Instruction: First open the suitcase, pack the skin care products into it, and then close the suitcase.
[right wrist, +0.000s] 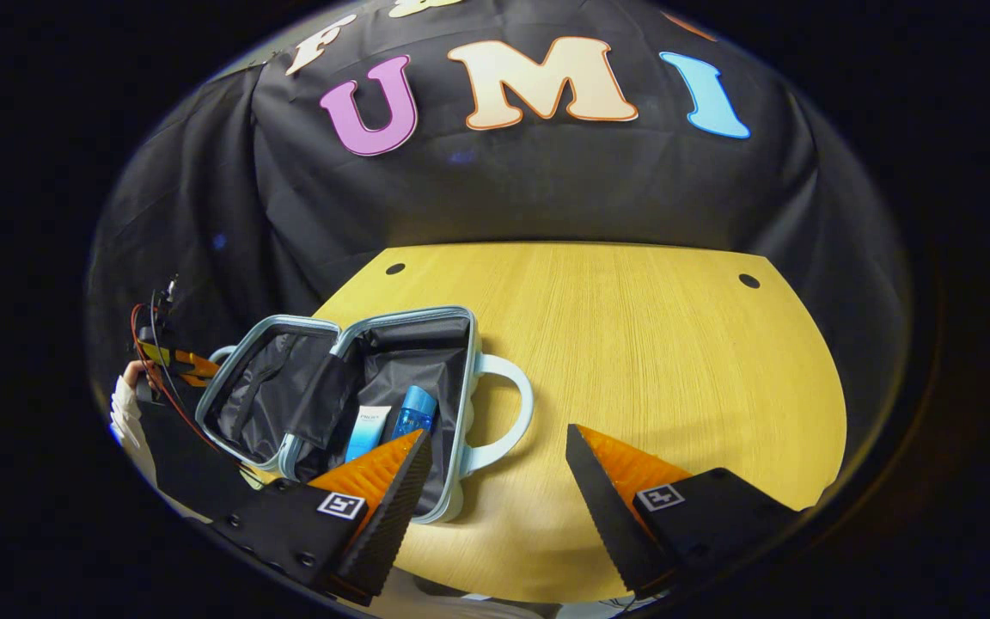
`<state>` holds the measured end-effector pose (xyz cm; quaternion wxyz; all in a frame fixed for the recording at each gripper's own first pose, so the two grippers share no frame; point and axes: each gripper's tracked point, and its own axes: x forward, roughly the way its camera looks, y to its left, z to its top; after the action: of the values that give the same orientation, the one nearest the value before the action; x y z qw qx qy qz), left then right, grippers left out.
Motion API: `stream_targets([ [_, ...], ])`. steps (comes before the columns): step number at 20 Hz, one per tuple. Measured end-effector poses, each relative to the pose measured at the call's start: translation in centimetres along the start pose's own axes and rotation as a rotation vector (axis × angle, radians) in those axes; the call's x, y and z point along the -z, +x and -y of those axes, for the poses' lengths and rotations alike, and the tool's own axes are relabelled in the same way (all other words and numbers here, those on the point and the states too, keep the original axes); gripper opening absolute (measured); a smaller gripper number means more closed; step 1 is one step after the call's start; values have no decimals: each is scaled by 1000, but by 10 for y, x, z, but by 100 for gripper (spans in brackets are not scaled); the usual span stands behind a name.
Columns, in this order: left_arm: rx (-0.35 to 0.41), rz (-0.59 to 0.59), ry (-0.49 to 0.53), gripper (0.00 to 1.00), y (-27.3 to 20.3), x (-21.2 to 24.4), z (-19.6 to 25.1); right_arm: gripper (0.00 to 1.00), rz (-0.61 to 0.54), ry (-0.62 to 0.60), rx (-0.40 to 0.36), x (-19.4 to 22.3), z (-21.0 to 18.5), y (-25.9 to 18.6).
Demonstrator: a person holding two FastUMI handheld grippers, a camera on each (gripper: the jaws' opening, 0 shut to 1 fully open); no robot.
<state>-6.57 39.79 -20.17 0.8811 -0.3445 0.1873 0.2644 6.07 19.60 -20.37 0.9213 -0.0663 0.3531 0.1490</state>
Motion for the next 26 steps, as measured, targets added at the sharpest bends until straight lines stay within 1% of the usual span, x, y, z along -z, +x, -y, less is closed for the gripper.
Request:
stream_targets([
  [2,35,25,16,3,-26,-11,27,98,7,2,-9,-2,4,-1],
  [5,98,51,38,3,-60,-14,70,98,22,10,-23,-7,12,-2],
  [6,115,57,52,6,-70,-14,82,98,29,14,-28,-11,16,-4],
  [7,127,65,71,3,-78,-13,97,98,36,16,-33,-13,19,-6],
  [11,129,90,161,3,-105,0,151,98,62,19,-43,-20,38,-11],
  [14,153,88,213,3,-119,19,195,98,80,21,-50,-22,55,-21],
  [16,183,80,238,3,-128,33,229,98,89,24,-52,-20,67,-27],
  [19,240,62,295,3,-131,62,284,98,105,44,-79,-19,78,-38],
  [21,285,36,326,3,-122,87,320,98,118,43,-89,-19,87,-48],
  [22,304,19,336,3,-117,98,338,94,125,38,-92,-19,91,-51],
  [23,323,-1,344,4,-111,109,352,98,133,33,-93,-20,96,-56],
  [26,370,-48,326,3,-90,134,384,98,157,19,-83,-24,111,-68],
])
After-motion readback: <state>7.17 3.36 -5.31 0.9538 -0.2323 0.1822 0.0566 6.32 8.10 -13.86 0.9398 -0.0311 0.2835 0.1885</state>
